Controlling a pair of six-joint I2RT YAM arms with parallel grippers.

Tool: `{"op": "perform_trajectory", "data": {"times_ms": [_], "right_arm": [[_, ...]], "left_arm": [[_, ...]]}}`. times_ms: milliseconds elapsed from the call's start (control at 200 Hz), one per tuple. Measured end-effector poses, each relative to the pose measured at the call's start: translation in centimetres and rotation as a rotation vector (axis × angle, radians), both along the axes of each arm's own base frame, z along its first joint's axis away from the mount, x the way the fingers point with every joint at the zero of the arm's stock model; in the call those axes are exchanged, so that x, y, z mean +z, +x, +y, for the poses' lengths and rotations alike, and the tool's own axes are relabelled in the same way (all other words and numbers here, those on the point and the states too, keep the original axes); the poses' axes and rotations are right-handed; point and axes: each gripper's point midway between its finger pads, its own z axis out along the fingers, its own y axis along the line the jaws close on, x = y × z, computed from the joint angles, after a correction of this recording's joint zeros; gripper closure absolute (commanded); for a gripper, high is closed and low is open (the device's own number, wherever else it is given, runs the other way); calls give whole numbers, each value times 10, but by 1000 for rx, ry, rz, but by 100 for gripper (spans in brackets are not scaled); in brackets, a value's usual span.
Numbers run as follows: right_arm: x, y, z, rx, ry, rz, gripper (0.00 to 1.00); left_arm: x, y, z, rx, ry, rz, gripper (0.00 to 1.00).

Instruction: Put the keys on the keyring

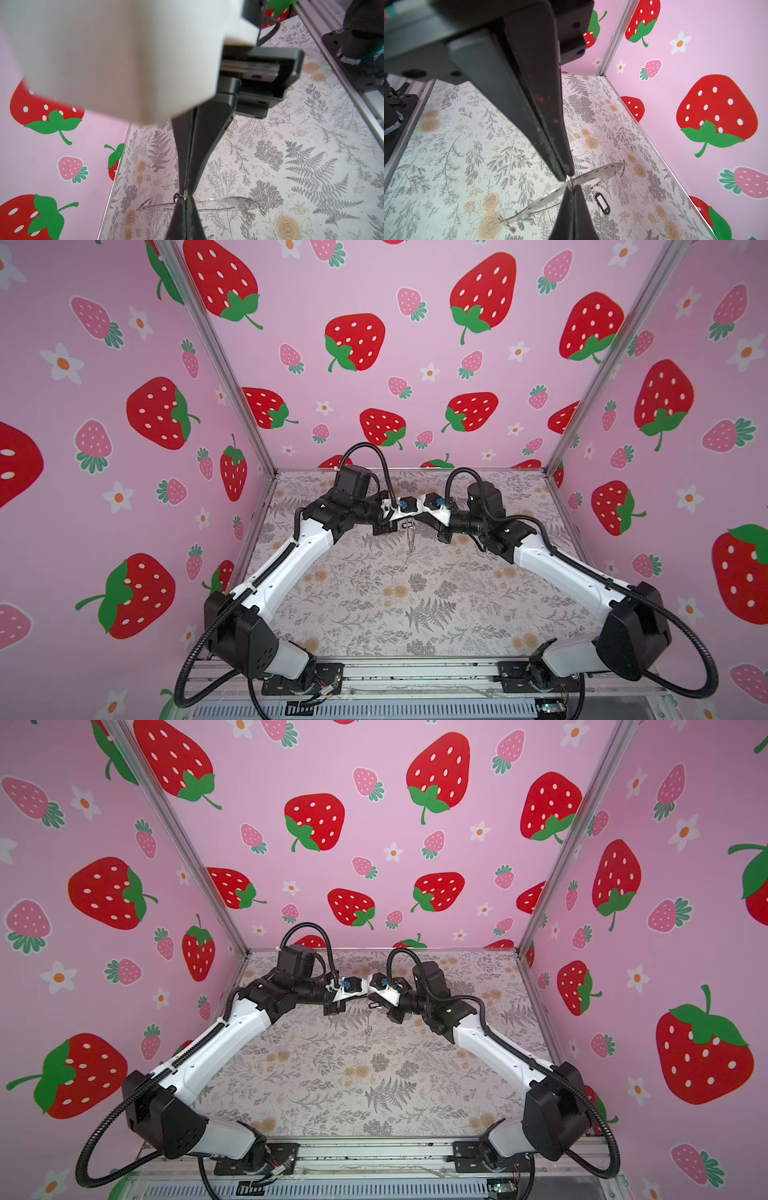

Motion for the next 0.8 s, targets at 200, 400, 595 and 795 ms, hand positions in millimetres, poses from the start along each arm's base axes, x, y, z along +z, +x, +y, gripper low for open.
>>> {"op": "perform_trajectory", "data": {"times_ms": [200,400,595,795], "right_arm": [[10,-1,-1,-1,22,-27,100],[9,-1,-1,-1,24,-25,100],[10,-1,-1,-1,27,-25,100],[10,0,0,-4,31,-31,83]], "left_arm": [[0,0,0,1,-3,2,72],[0,2,1,6,2,-4,82],[0,3,1,11,3,-11,90],[1,4,2,10,0,-14,100]]}}
